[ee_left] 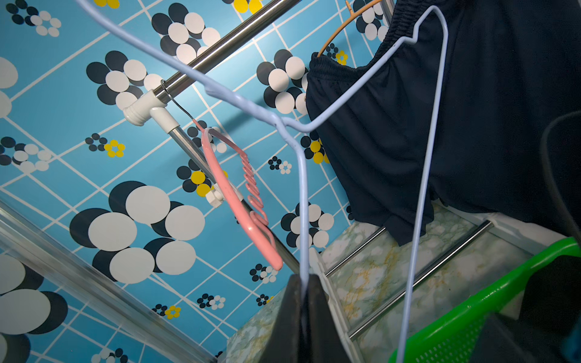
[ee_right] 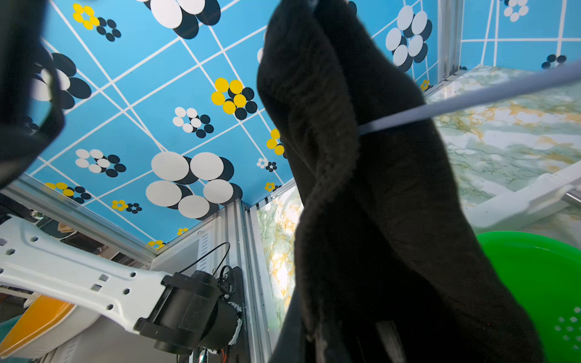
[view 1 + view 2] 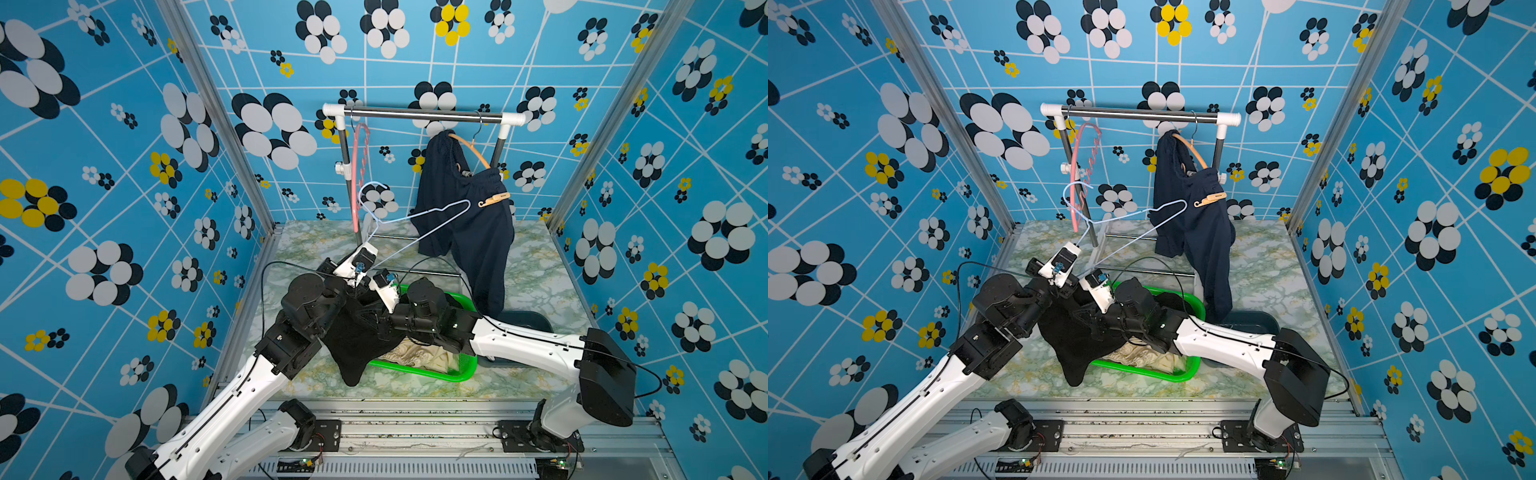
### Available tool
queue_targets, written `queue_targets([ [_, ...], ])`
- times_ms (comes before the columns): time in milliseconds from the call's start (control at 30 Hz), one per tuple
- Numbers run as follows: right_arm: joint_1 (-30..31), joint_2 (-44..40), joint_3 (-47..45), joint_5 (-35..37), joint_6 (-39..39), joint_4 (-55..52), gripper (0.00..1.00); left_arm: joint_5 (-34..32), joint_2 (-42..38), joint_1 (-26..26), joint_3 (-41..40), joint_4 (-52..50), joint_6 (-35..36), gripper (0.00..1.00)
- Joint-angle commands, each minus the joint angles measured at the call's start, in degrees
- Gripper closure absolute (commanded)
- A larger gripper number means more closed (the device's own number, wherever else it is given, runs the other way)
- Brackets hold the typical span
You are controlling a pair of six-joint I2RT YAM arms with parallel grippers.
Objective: Remove the clothespins securing shorts to the hanger
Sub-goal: Remove the shorts from the hanger.
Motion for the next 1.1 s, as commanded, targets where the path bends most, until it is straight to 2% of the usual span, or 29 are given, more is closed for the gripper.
queue_targets([
  [0, 1.18, 0.64, 2.29, -0.83, -1.59, -3.33, 1.00, 1.47, 2.54, -0.31, 3.46, 4.58, -7.73, 1.00],
  [167, 1.36, -2.71, 0.56, 3.95, -4.08, -7.88, 1.00, -1.22, 6.63, -0.59, 6.33, 7.45, -10.94, 1.00],
  [433, 1.36, -3.56, 1.70, 4.47, -6.34, -14.05, 1.00, -3.86, 11.59, -0.57, 8.55, 17.99, -18.05, 1.00],
  [600, 1.34, -5.75, 1.68, 7.23, -7.32, -15.52, 1.00, -5.55, 14.56, -0.56, 12.21, 20.00, -21.16, 1.00],
  [700, 1.32, -9.28, 1.68, 12.46, -9.07, -19.02, 1.00, -5.77, 15.79, -0.60, 13.47, 22.90, -23.43, 1.00],
  [900, 0.60, -18.15, 2.91, 30.03, -13.50, -29.43, 1.00, -2.17, 17.97, -0.60, 19.40, 20.27, -23.31, 1.00],
  [1067, -2.59, -24.79, 2.08, 35.70, -14.34, -32.91, 1.00, -2.34, 16.82, -0.59, 20.43, 18.52, -20.81, 1.00],
])
